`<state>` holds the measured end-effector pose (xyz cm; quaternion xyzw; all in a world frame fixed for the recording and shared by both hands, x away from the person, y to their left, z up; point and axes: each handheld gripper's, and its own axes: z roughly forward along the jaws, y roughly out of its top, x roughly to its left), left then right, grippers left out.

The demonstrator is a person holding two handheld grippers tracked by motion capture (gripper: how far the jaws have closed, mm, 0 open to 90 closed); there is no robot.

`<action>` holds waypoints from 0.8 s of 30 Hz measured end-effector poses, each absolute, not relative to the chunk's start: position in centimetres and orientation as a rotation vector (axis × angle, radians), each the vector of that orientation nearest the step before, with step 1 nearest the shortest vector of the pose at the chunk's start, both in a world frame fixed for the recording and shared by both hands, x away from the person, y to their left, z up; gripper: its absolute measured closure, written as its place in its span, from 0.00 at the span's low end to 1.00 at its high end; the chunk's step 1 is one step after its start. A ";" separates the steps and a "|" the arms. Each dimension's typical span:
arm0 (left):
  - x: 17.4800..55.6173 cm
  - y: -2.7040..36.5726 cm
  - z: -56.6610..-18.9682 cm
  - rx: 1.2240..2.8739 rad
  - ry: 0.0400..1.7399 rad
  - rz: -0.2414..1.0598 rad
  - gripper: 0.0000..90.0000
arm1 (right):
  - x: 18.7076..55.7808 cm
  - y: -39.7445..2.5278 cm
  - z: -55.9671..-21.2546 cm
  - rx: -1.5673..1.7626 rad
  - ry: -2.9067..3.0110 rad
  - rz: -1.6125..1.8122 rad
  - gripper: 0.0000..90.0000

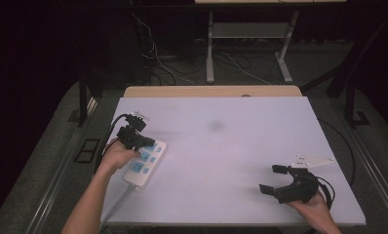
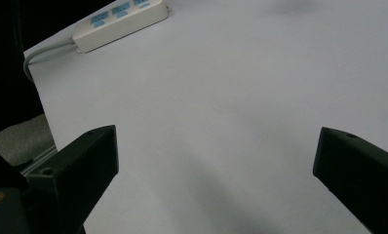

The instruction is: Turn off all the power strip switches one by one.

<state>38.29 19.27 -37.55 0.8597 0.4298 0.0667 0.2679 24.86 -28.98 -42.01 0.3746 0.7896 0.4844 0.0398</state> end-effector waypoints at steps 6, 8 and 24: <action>38.7 19.1 -38.1 2.328 1.161 0.173 0.99 | 24.9 -29.0 -42.0 1.148 2.420 1.483 0.03; 38.8 19.0 -38.3 2.327 1.160 0.172 0.99 | 24.9 -29.0 -42.0 1.147 2.421 1.483 0.03; 39.2 18.1 -39.6 2.342 1.149 0.133 0.99 | 24.8 -28.9 -42.0 1.142 2.425 1.480 0.03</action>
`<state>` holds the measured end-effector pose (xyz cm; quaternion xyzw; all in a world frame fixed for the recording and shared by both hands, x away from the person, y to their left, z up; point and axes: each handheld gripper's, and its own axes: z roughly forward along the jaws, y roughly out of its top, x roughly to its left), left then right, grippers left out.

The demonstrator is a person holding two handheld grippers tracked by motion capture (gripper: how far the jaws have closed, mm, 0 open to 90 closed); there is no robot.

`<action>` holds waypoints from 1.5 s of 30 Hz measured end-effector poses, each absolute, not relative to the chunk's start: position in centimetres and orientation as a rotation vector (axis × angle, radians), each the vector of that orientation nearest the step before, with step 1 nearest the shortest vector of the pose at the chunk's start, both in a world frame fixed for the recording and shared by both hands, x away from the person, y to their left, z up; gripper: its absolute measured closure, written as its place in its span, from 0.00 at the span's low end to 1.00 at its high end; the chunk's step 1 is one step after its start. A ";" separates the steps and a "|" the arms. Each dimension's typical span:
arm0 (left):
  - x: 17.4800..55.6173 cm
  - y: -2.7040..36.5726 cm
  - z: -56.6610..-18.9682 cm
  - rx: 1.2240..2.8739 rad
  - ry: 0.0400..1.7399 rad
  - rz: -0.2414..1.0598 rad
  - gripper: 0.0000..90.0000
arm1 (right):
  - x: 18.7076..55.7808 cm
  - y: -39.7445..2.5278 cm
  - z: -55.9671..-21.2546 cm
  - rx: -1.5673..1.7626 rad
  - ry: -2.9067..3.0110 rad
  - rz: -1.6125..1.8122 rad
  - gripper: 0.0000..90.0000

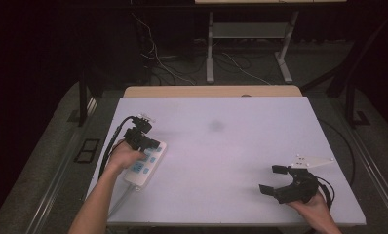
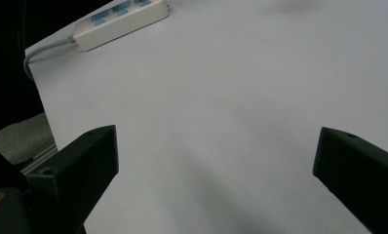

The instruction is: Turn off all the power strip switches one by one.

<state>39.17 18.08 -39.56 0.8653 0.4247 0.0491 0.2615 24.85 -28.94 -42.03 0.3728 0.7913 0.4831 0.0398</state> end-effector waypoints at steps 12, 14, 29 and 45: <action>39.2 17.7 -39.9 2.346 1.144 0.111 0.99 | 24.9 -29.0 -42.0 1.141 2.425 1.480 0.03; 39.2 17.7 -39.9 2.348 1.143 0.111 0.99 | 24.8 -28.9 -42.0 1.141 2.425 1.479 0.03; 38.9 17.7 -40.2 2.330 1.145 0.135 1.00 | 24.8 -28.9 -42.0 1.133 2.428 1.479 0.03; 38.7 17.9 -40.3 2.301 1.160 0.146 1.00 | 24.8 -28.7 -42.0 1.127 2.432 1.472 0.03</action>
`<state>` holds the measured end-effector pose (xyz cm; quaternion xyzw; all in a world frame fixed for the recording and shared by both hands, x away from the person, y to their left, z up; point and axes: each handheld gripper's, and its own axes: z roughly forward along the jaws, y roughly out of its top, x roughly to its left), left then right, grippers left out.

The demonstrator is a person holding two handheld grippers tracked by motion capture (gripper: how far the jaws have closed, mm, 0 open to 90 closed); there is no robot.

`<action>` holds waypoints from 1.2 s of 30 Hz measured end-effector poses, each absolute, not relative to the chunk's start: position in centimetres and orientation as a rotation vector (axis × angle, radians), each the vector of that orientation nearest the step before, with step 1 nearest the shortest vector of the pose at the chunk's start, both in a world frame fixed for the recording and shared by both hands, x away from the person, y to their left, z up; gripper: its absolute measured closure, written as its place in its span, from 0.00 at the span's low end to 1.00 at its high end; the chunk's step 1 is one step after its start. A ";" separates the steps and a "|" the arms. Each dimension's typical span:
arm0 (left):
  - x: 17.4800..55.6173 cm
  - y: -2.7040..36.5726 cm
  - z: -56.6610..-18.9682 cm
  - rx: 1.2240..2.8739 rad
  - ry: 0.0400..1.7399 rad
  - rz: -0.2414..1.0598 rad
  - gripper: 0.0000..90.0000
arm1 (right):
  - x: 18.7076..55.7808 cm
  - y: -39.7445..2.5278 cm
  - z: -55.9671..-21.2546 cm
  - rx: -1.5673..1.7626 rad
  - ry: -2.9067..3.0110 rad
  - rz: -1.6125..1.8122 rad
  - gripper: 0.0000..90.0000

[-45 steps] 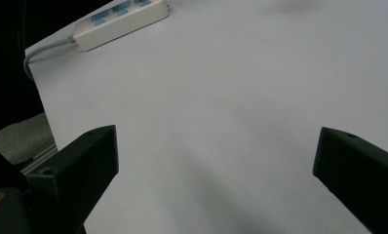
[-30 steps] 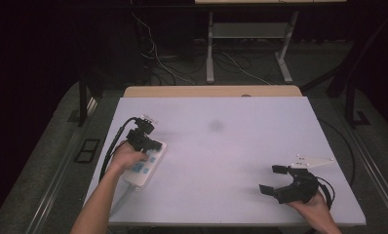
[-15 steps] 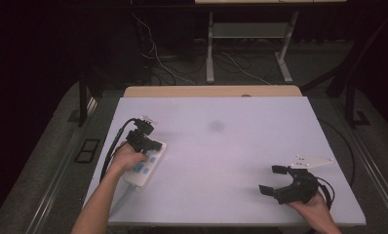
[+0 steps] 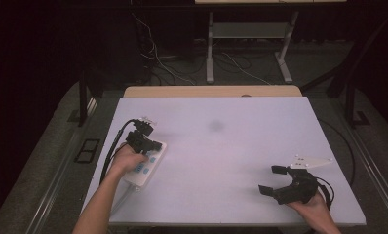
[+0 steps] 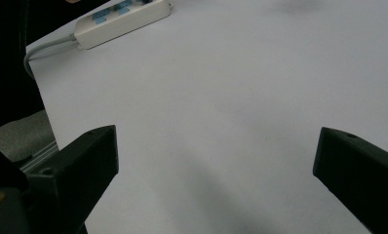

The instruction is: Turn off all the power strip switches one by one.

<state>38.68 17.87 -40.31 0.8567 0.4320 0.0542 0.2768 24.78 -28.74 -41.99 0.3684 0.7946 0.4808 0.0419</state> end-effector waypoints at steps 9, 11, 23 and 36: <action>38.7 18.0 -40.3 2.283 1.182 0.132 1.00 | 24.8 -28.8 -42.0 1.132 2.430 1.476 0.03; 38.7 18.2 -39.8 2.246 1.191 0.127 1.00 | 24.8 -28.8 -42.0 1.135 2.429 1.476 0.03; 36.8 20.2 -38.1 2.161 1.196 0.200 0.99 | 24.8 -28.9 -41.9 1.138 2.422 1.479 0.03; 32.7 20.6 -36.4 2.027 1.091 0.288 0.75 | 24.7 -29.0 -41.9 1.136 2.417 1.487 0.03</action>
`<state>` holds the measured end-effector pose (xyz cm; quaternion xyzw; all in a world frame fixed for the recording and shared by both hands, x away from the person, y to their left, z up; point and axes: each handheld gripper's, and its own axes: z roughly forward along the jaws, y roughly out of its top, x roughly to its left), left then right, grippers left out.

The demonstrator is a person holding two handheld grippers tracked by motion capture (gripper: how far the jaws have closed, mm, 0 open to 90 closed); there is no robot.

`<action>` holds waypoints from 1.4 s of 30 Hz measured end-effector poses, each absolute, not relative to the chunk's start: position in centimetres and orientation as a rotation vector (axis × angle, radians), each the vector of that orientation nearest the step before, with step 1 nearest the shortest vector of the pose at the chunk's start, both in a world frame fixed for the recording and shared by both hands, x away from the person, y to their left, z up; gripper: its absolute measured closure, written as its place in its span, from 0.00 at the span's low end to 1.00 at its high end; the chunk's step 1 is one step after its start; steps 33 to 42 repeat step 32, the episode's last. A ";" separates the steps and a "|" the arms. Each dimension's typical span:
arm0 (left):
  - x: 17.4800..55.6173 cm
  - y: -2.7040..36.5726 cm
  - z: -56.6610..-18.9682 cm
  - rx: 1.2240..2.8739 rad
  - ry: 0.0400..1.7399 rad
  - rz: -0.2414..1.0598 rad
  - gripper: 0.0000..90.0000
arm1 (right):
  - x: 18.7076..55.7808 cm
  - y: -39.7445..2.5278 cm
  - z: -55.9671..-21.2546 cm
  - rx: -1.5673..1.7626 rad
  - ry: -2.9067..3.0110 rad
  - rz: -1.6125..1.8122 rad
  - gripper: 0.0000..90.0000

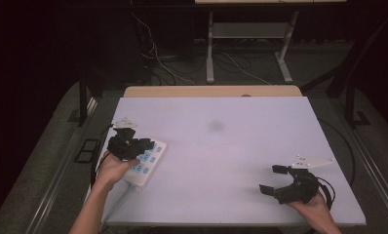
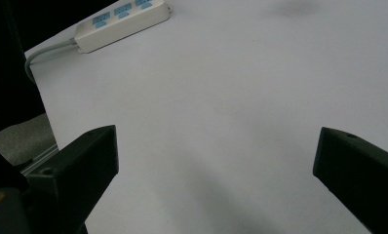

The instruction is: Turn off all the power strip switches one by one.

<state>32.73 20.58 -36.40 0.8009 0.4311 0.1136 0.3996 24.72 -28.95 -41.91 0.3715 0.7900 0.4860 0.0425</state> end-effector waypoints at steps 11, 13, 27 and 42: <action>29.0 19.7 -36.6 1.923 1.017 0.343 0.31 | 24.7 -28.9 -41.8 1.139 2.412 1.493 0.03; 28.4 19.6 -37.0 1.901 1.009 0.321 0.27 | 24.7 -28.9 -41.8 1.141 2.412 1.493 0.03; 25.1 18.8 -40.2 1.898 0.960 0.255 0.00 | 24.6 -29.0 -41.8 1.134 2.411 1.500 0.03; 24.9 18.7 -40.7 1.894 0.946 0.250 0.00 | 24.6 -29.0 -41.9 1.138 2.410 1.501 0.03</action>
